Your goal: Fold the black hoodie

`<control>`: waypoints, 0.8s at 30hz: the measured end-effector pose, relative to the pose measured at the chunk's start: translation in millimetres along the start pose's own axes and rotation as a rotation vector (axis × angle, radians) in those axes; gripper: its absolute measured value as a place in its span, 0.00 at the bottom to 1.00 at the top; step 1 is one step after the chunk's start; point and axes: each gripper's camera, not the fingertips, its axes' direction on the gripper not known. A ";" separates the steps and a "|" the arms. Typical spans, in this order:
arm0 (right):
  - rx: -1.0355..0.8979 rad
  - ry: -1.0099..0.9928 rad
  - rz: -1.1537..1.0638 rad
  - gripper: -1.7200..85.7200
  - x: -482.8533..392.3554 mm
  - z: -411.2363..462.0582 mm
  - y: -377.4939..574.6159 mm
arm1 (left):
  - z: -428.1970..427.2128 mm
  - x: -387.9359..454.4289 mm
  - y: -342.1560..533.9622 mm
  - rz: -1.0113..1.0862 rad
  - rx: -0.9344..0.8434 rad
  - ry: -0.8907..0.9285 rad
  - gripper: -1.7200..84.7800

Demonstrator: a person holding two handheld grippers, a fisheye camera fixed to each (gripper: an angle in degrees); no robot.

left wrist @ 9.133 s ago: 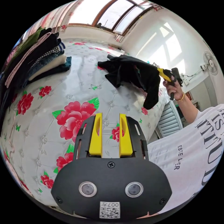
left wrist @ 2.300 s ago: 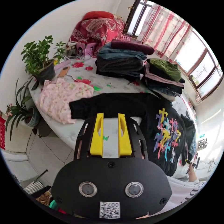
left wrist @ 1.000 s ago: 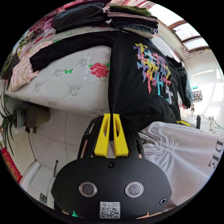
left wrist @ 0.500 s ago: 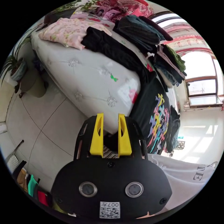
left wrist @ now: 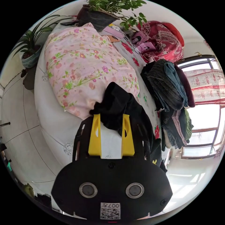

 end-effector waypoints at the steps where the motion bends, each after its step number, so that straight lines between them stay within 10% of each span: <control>1: -0.024 0.007 -0.006 0.02 -3.8 1.5 -7.0 | -1.7 0.1 -0.9 -0.013 0.011 -0.007 0.14; 18: -0.180 -0.075 0.069 0.03 49.9 4.3 -10.7 | -180.5 230.8 126.7 0.840 0.131 0.836 0.06; 24: 0.059 -0.323 0.312 0.05 126.5 -56.7 37.1 | -141.5 403.0 383.8 1.339 -0.325 1.188 0.08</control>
